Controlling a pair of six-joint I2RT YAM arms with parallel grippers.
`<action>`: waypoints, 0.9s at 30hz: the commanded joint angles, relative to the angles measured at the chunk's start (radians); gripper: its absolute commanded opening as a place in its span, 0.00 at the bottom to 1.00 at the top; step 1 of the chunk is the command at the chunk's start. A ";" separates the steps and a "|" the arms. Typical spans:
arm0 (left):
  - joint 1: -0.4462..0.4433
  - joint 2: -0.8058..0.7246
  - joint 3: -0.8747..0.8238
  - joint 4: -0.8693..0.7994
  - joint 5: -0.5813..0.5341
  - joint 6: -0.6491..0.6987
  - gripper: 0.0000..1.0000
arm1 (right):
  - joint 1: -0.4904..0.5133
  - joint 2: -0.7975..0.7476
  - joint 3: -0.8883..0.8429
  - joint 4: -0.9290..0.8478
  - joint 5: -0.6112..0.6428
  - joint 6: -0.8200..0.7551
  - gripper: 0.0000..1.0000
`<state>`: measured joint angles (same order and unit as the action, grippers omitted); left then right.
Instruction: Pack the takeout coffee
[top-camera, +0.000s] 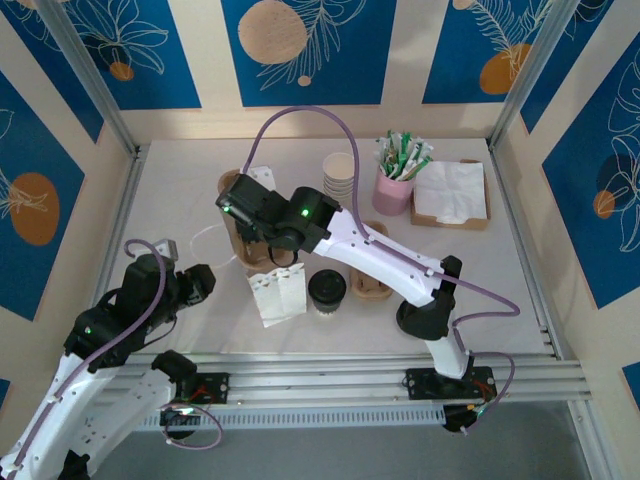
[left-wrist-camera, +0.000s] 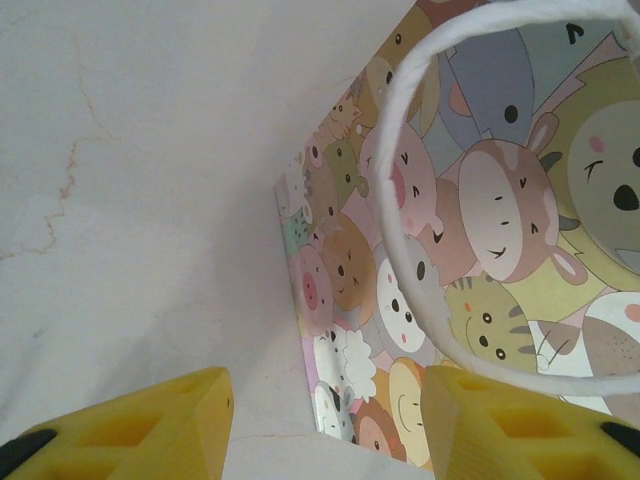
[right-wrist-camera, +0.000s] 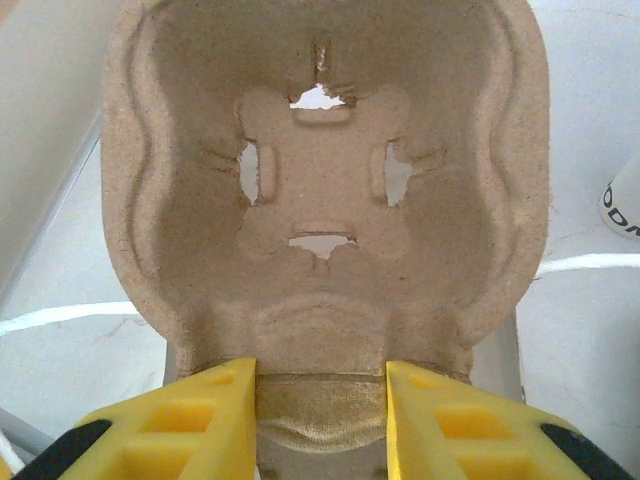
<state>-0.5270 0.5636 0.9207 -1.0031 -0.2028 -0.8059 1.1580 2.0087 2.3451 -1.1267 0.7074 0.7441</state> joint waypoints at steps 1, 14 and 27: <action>-0.007 -0.011 -0.008 0.014 0.014 -0.013 0.52 | -0.005 -0.005 0.018 0.010 0.018 0.000 0.34; -0.007 -0.016 -0.014 0.014 0.016 -0.024 0.53 | 0.009 0.002 -0.040 -0.033 0.066 0.005 0.34; -0.006 -0.012 -0.014 0.027 0.020 -0.025 0.55 | 0.037 0.015 -0.031 -0.043 0.091 -0.015 0.34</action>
<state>-0.5270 0.5587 0.9138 -1.0019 -0.1936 -0.8139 1.1751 2.0087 2.3093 -1.1500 0.7616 0.7391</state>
